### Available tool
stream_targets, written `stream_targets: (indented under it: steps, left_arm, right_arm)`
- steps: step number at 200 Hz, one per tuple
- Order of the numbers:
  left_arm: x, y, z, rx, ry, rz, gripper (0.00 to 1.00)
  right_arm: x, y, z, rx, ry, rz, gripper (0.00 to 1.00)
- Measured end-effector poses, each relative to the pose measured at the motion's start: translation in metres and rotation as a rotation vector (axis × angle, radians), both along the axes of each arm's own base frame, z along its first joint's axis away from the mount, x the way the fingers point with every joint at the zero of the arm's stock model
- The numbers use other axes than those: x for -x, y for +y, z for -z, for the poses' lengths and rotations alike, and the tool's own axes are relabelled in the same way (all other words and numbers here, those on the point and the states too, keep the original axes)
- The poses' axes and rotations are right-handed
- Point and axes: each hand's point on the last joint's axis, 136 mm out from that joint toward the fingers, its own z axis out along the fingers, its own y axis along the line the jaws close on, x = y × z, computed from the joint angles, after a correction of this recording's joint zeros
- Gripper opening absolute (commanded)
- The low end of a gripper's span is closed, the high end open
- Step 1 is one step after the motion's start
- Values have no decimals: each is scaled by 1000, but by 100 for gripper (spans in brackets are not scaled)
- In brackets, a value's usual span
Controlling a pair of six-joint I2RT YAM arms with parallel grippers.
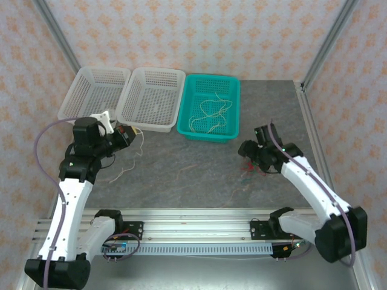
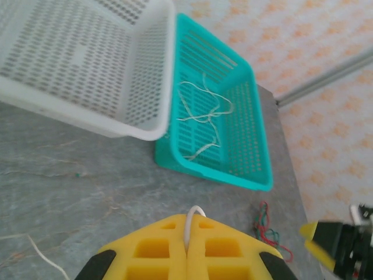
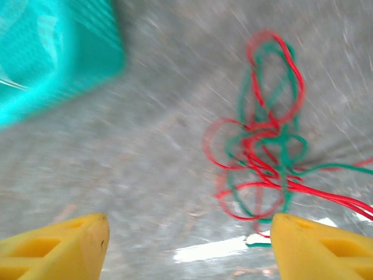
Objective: Untangle the cables
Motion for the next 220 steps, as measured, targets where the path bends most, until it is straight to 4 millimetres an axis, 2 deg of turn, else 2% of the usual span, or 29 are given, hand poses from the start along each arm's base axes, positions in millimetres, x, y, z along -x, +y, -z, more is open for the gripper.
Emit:
stream_targets:
  steps: [20,39,68,95,118,161,180,194,208,220]
  left_arm:
    - [2,-17,-40,-7,-85,59,0]
    - [0,-22,-80,-3,-170,75,0]
    - [-15,-24,-133,11,-272,71,0]
    - [-44,-32,-179,59,-349,75,0]
    - [-69,-51,-217,109,-409,110,0]
    - [-118,-95,-300,174,-577,190,0]
    - [-140,-116,-316,191,-618,221,0]
    - [-157,-132,-313,199,-619,239,0]
    - [-177,-148,-298,200,-594,254,0]
    - [-197,-163,-272,193,-538,260,0]
  right_arm:
    - [-9,4,-43,-44,-118,-2,76]
    - [-11,4,-60,-60,-162,-1,77]
    - [-10,4,-61,-69,-156,13,76]
    - [-8,3,-62,-81,-156,34,76]
    - [-6,1,-63,-87,-159,46,76]
    - [-4,0,-63,-90,-158,56,76]
    - [-3,-2,-61,-85,-157,60,77]
    - [-1,-3,-58,-81,-152,61,77]
    - [0,-3,-56,-79,-146,61,77]
    - [0,-3,-53,-76,-140,61,77]
